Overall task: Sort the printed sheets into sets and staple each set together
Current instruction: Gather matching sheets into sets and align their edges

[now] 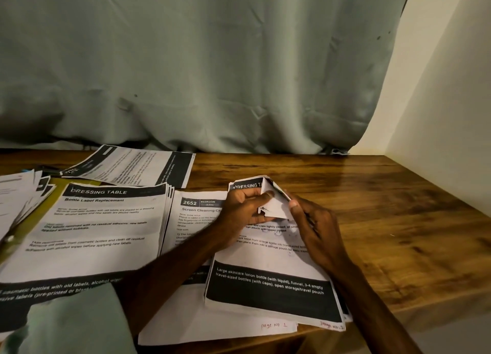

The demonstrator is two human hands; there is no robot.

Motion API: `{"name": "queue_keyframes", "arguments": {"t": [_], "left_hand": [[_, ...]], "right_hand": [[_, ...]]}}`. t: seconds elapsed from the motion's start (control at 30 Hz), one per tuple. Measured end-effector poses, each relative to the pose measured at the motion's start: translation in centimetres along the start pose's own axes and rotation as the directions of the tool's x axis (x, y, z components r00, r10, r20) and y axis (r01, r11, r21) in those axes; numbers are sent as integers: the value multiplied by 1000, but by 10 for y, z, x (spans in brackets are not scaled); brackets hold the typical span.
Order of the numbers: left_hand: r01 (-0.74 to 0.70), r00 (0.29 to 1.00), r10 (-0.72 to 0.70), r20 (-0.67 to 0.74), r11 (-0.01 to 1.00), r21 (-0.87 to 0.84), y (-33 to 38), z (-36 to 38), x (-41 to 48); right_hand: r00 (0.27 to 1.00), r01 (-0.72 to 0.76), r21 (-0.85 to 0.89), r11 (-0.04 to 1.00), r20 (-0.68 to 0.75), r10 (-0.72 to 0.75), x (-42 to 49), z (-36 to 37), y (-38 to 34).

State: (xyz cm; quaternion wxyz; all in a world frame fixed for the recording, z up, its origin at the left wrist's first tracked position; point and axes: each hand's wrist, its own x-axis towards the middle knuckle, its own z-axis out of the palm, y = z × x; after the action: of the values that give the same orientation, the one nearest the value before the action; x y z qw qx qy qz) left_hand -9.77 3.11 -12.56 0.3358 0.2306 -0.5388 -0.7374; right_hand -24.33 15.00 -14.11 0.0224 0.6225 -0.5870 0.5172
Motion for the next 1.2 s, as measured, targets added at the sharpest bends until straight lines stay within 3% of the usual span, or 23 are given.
{"name": "queue_keyframes", "arguments": {"t": [0.2,0.4,0.57,0.8,0.93,1.2], "left_hand": [[-43,998,48,-34,992,118,-2,5,-3],[-22,998,25,-52,998,59,2,5,-3],[69,996,-69,-54,998,-15,-1,1,1],[80,997,-80,19,997,-22,3,2,-1],[108,993,-108,49,994,-2,5,3,-2],[99,995,-98,-33,995,25,0,2,1]], "right_hand": [[992,71,-80,994,-103,-79,6,3,7],[966,136,-114,984,-203,-158,5,4,8],[984,17,16,1000,-180,-14,2,3,14],[972,-163,256,953,-126,200,5,-1,6],[964,-219,274,936,-85,251,5,-2,6],[899,-276,411,869,-209,385,9,-3,11]]}}
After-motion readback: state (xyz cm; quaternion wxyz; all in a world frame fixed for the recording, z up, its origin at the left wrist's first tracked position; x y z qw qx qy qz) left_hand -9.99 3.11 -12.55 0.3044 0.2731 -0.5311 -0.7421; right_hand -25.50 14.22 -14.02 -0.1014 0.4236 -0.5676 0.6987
